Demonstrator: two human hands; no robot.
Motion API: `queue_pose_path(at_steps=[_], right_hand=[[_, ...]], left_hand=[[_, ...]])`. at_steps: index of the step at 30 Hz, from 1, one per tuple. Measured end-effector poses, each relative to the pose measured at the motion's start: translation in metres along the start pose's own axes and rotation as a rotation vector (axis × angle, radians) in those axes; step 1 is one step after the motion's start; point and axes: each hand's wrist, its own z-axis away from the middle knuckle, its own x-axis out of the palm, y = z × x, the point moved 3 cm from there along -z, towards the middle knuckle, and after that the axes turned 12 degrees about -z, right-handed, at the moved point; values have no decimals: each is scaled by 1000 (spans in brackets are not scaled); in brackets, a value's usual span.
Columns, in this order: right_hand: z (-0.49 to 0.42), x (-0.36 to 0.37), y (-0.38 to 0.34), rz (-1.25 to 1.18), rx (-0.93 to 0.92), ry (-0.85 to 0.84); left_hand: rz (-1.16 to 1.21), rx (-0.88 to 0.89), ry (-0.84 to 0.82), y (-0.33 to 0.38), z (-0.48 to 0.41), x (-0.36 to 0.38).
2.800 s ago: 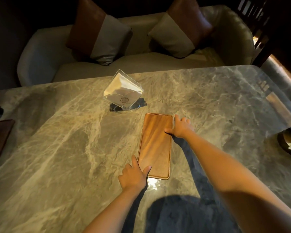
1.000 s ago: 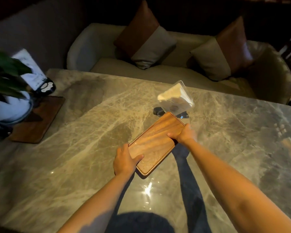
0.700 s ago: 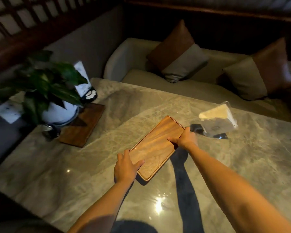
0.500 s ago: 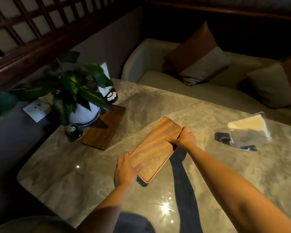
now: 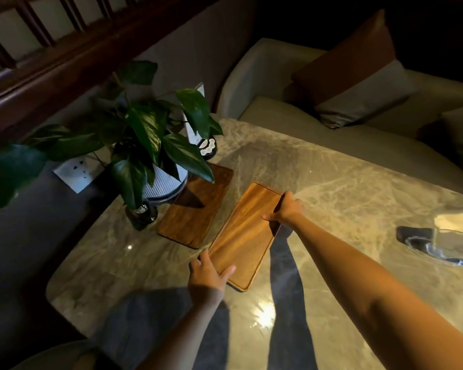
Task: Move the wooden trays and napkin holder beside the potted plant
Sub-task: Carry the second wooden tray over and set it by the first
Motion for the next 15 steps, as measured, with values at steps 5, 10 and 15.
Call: queue_pose_path(at_steps=[5, 10, 15], right_hand=[[-20, 11, -12, -14, 16, -37], [-36, 17, -16, 2, 17, -68], [-51, 18, -20, 7, 8, -107]], left_hand=[[19, -11, -15, -2, -9, 8], [-51, -15, 22, 1, -17, 13], [-116, -21, 48, 9, -21, 12]])
